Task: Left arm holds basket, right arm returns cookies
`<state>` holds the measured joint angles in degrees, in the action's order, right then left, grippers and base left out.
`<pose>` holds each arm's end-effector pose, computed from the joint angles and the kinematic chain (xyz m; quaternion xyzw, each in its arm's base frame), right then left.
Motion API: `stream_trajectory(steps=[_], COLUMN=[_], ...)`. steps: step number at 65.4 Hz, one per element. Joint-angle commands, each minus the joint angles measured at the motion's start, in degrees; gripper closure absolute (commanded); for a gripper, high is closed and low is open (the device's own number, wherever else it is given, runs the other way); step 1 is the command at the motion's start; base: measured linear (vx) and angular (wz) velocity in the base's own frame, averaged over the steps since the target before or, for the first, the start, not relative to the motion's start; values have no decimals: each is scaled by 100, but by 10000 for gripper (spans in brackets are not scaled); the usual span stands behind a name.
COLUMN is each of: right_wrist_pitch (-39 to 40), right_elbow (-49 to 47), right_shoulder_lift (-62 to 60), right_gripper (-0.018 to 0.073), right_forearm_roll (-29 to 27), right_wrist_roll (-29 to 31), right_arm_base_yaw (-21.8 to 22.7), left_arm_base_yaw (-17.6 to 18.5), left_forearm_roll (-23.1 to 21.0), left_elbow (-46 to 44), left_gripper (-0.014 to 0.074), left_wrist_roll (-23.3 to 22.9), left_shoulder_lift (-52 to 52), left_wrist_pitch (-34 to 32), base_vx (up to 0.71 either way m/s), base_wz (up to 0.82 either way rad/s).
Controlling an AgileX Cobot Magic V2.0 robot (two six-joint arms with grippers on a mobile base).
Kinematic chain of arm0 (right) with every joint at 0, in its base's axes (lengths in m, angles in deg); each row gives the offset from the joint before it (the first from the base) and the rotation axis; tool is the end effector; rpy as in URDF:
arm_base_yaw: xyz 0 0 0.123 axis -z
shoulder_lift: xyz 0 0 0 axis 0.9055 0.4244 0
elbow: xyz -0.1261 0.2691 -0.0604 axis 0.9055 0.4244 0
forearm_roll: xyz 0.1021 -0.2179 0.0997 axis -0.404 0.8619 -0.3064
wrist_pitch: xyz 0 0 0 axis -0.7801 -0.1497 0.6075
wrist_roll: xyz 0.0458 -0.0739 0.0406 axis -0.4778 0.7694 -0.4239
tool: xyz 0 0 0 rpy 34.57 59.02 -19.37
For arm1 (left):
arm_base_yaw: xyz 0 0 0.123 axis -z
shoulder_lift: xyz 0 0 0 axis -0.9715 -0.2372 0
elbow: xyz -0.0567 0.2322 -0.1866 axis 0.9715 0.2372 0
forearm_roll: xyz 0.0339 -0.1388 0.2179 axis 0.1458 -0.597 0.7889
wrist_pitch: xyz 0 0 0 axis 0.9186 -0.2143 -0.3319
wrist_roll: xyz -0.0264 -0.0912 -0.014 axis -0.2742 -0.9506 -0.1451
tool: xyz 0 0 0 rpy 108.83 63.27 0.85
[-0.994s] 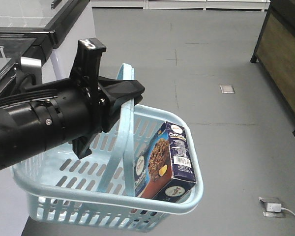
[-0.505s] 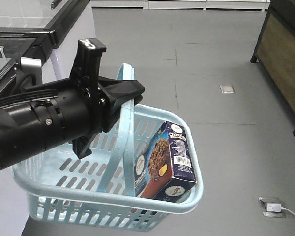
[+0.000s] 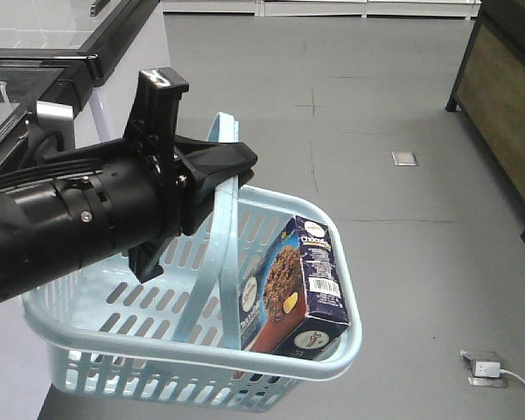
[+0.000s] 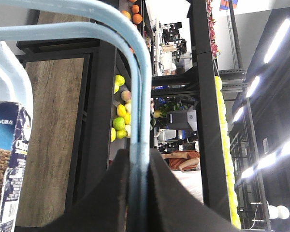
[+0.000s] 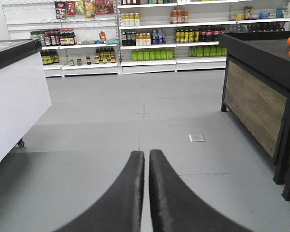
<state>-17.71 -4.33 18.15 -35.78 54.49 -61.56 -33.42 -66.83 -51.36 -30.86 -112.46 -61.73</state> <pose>0.0518 -0.0039 0.1905 0.0412 0.7308 -0.0078 0.6813 0.1960 -0.1907 0.3815 -0.2536 0.7130 -0.5986 0.2628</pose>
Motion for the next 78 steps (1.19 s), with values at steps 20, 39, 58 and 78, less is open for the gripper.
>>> stream_trajectory(steps=[20,39,58,78], right_wrist_pitch=[432,432,432,432], right_elbow=[101,101,101,101], right_shoulder_lift=[-73,-73,-73,-73], right_gripper=[562,562,562,562], right_forearm_roll=[56,56,56,56], right_wrist_roll=[21,21,21,21], right_arm_base_yaw=[3,3,3,3], left_arm_base_yaw=[22,22,22,22], left_forearm_roll=[-244,-244,-244,-244], left_elbow=[-254,-254,-254,-254], left_gripper=[599,599,599,599], left_wrist_roll=[-17,-17,-17,-17], left_shoulder_lift=[137,137,137,137], left_wrist_pitch=[171,171,171,165], base_vx=[2,8,14,18], base_wz=[-1,-4,2,3])
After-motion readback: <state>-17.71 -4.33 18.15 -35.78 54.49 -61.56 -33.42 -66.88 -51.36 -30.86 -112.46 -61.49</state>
